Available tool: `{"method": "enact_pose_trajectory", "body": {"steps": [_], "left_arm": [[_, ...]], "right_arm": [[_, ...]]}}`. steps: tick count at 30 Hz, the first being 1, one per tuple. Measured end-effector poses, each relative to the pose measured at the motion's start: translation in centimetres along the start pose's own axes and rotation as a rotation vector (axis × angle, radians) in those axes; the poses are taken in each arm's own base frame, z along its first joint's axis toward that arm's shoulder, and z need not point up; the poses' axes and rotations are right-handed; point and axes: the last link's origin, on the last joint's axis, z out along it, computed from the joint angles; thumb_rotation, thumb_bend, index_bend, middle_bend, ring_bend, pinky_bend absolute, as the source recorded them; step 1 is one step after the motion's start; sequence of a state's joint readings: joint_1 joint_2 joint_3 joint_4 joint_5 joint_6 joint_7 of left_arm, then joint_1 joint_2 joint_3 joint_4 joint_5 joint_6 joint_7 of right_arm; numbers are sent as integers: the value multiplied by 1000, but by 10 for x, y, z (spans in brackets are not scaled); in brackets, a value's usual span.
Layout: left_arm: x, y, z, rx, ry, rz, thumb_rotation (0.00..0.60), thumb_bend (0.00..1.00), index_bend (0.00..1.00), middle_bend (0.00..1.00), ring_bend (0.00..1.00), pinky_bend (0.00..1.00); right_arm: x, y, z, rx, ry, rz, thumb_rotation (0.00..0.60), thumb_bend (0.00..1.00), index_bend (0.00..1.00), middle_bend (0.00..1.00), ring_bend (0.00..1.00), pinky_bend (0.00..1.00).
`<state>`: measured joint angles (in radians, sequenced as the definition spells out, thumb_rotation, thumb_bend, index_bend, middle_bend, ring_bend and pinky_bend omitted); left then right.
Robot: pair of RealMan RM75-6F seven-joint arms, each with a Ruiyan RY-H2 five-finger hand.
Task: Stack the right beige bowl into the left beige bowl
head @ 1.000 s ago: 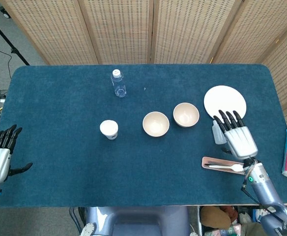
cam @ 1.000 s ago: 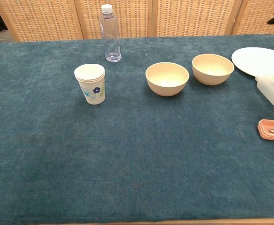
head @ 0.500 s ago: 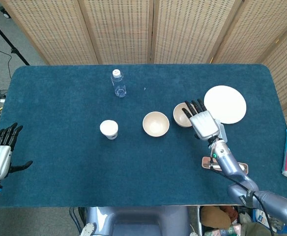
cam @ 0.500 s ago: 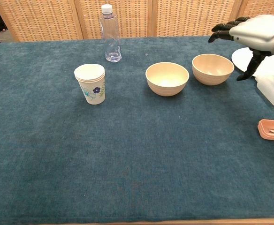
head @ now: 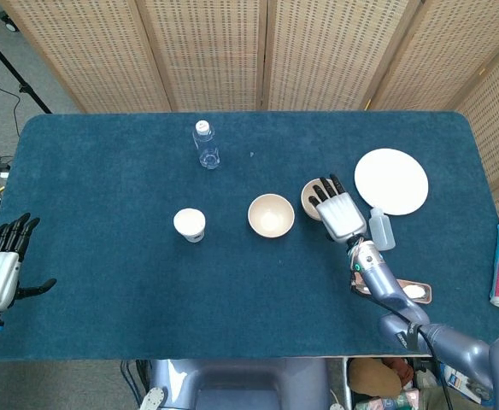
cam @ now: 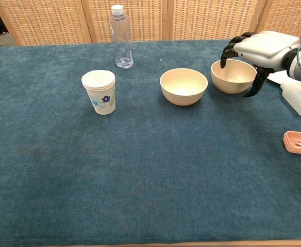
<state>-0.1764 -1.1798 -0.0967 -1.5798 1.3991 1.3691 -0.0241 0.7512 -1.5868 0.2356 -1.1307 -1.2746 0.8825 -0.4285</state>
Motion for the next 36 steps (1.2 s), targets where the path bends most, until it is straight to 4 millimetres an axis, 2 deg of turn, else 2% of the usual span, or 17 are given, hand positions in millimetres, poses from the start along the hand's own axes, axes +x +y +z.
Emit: {"method": "enact_pose_trajectory", "body": {"steps": [5, 8, 12, 24, 29, 36], "left_arm": [[-2, 0, 1, -1, -15, 5, 600, 0, 0, 0, 0, 0], [-3, 0, 1, 3, -18, 2, 600, 0, 0, 0, 0, 0], [-3, 0, 2, 4, -22, 1, 600, 0, 0, 0, 0, 0], [-3, 0, 2, 2, -23, 0, 600, 0, 0, 0, 0, 0], [-3, 0, 2, 3, -21, -2, 600, 0, 0, 0, 0, 0], [-3, 0, 1, 1, -20, -3, 600, 0, 0, 0, 0, 0]], "right_arm": [[-9, 4, 4, -10, -15, 2, 600, 240, 299, 202, 66, 0], [-13, 6, 6, -18, -21, 3, 600, 280, 323, 226, 85, 0], [-19, 9, 8, -24, -30, 4, 600, 392, 384, 284, 126, 0], [-27, 9, 13, -23, -26, 3, 600, 439, 532, 410, 188, 0], [-29, 8, 15, -24, -14, 3, 600, 441, 619, 494, 214, 0], [-28, 8, 14, -13, 17, 10, 600, 445, 663, 540, 234, 0]]}}
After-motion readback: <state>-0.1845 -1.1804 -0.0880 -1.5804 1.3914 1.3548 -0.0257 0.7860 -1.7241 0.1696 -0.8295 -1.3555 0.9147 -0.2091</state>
